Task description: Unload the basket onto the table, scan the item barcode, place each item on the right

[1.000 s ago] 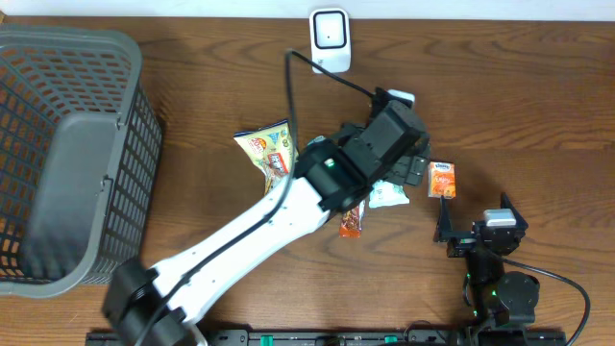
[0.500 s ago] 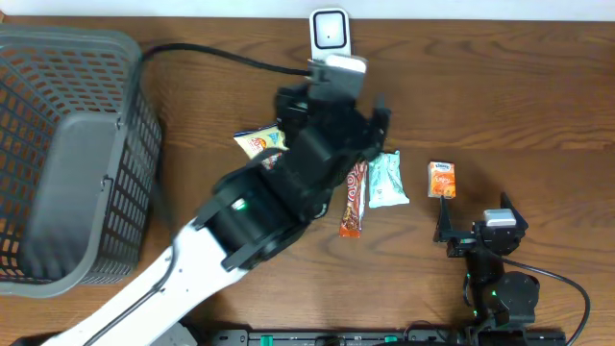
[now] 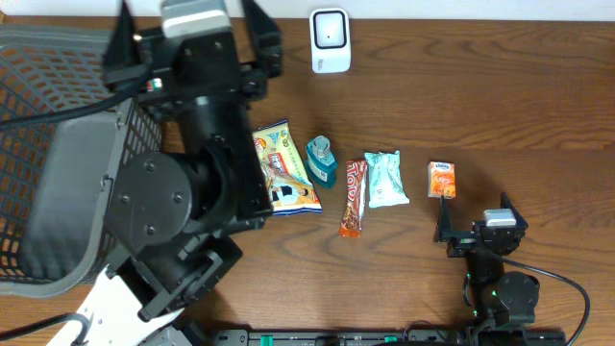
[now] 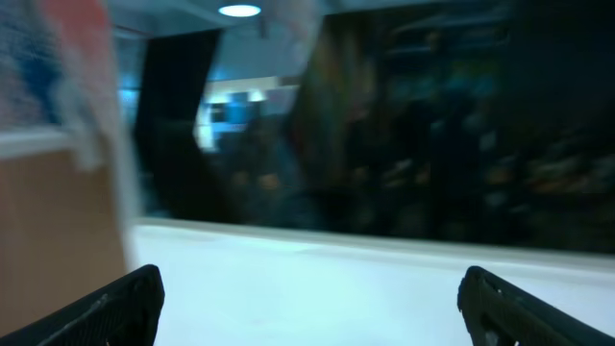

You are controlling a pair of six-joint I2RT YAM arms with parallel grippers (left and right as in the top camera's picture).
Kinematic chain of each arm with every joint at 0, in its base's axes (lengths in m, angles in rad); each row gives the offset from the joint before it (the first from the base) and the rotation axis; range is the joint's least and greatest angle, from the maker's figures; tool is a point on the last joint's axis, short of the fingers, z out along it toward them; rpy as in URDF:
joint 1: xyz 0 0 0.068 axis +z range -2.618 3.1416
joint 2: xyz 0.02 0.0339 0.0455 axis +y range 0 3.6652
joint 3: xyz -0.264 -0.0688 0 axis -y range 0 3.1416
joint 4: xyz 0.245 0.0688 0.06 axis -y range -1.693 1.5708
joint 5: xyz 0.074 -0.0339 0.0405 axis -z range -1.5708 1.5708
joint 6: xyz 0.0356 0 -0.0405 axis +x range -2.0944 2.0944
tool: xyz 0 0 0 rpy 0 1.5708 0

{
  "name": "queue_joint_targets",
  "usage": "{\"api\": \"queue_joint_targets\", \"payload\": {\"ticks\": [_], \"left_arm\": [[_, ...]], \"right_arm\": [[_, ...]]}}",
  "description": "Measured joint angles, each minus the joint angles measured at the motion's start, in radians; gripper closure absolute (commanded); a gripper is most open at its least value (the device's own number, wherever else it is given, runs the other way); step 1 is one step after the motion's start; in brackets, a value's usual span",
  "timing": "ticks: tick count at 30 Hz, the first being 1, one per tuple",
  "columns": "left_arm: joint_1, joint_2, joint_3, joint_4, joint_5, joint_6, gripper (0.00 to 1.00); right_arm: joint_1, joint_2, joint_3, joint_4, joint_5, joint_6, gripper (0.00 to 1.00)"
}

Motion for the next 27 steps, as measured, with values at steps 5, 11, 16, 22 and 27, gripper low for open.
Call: {"api": "queue_joint_targets", "payload": {"ticks": [5, 11, 16, 22, 27], "left_arm": [[0.079, 0.004, -0.008, -0.1, -0.023, 0.025, 0.02], [0.189, -0.031, -0.089, -0.212, 0.027, -0.056, 0.02], [0.254, -0.135, -0.172, -0.315, 0.115, -0.158, 0.02], [0.311, -0.349, -0.275, -0.424, 0.283, -0.303, 0.02], [0.378, -0.538, -0.341, -0.477, 0.423, -0.419, 0.02]], "right_arm": [[0.0, 0.0, 0.0, 0.0, 0.0, 0.0, 0.01], [0.0, 0.0, 0.0, 0.0, 0.0, 0.0, 0.01], [0.0, 0.0, 0.0, 0.0, 0.0, 0.0, 0.01], [0.0, 0.0, 0.0, 0.0, 0.0, 0.0, 0.01], [0.0, 0.0, 0.0, 0.0, 0.0, 0.0, 0.01]]}}
